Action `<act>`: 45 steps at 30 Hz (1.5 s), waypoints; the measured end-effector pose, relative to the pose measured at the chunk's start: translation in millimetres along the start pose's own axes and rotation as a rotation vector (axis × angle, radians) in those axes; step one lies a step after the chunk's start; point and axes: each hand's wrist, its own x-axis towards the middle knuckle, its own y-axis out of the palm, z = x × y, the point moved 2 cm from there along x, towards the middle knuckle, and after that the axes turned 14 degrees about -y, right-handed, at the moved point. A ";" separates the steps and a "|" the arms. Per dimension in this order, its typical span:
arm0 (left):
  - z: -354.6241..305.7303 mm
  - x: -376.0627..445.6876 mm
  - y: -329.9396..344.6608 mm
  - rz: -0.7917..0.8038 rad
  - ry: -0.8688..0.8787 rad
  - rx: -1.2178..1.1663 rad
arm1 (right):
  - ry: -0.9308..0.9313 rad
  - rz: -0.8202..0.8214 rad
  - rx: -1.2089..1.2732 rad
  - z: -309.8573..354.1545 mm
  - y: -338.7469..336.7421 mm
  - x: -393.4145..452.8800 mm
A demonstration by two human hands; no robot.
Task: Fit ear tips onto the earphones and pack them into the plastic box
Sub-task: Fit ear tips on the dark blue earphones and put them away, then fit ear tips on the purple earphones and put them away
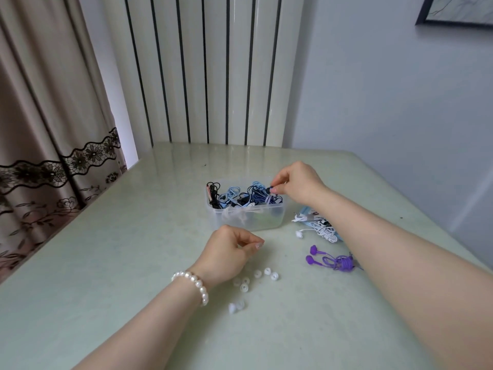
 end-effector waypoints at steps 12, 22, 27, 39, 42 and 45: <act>1.3 -0.6 0.5 -0.027 0.024 0.061 | -0.062 0.267 -0.077 -3.7 -50.0 -52.1; 0.4 -3.5 -5.8 -0.024 -0.042 -0.109 | -0.015 0.216 -0.048 -24.3 -22.4 -133.4; 0.5 -5.5 -16.0 -0.082 -0.030 -0.157 | 0.033 0.092 -0.103 -24.3 -0.9 -126.3; -0.4 -6.5 -43.8 -0.045 -0.038 -0.068 | -0.061 -0.041 -0.142 -27.2 8.0 -129.0; -2.1 -11.7 -52.0 0.029 -0.003 0.029 | -0.041 -0.167 0.078 -20.4 2.0 -134.0; -6.5 -18.9 -47.8 0.139 0.050 0.116 | -0.083 -0.162 0.314 -14.1 -1.7 -138.5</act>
